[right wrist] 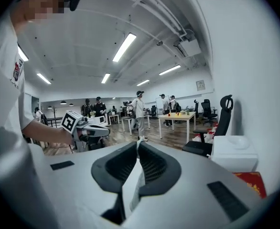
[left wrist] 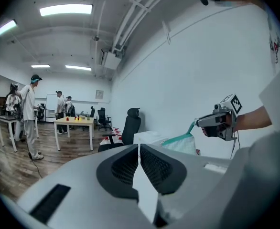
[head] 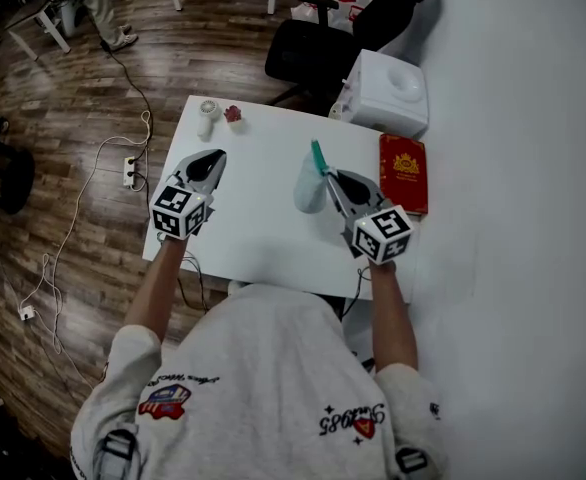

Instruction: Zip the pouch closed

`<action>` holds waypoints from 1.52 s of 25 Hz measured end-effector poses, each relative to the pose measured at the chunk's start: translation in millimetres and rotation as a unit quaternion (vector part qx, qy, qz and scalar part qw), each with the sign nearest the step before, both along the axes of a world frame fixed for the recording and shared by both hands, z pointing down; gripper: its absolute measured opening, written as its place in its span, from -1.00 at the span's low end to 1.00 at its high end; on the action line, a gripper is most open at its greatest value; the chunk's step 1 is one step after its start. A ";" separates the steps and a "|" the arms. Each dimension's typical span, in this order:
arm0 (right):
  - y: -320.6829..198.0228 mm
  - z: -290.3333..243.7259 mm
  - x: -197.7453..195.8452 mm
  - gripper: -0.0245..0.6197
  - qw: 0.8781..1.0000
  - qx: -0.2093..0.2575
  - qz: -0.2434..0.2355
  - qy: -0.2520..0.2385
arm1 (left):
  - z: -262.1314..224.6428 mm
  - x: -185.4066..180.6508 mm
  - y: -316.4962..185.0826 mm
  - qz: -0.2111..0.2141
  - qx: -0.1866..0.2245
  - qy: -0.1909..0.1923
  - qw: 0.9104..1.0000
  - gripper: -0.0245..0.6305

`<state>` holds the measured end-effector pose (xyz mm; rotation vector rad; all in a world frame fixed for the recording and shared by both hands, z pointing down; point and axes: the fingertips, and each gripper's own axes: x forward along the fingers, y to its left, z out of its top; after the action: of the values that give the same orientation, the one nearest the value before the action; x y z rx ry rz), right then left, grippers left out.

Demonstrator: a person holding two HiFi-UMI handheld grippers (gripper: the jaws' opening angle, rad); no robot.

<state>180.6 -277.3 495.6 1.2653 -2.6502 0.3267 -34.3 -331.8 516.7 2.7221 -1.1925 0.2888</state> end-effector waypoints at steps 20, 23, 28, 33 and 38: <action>-2.2 -46.1 12.8 -0.85 0.997 0.071 0.029 0.011 | -25.4 12.5 12.3 0.017 0.022 -0.005 1.000 -0.87; -2.2 -43.9 12.8 -0.85 0.997 0.068 0.032 0.012 | -23.8 12.4 12.9 0.019 0.020 -0.004 1.000 -0.87; -1.3 -44.1 13.1 -0.85 0.997 0.069 0.034 0.011 | -20.1 16.1 15.5 0.026 0.016 -0.008 1.000 -0.87; 1.6 -44.0 15.5 -0.85 0.997 0.068 0.035 0.008 | -17.3 19.5 18.4 0.029 0.013 -0.007 0.999 -0.87; 0.7 -43.2 18.2 -0.85 0.997 0.066 0.034 0.005 | -14.5 21.4 16.3 0.028 0.008 -0.006 1.000 -0.87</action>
<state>198.8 -276.6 452.5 1.3941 -2.6632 0.1550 -12.9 -315.4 502.2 2.7753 -1.1280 0.3030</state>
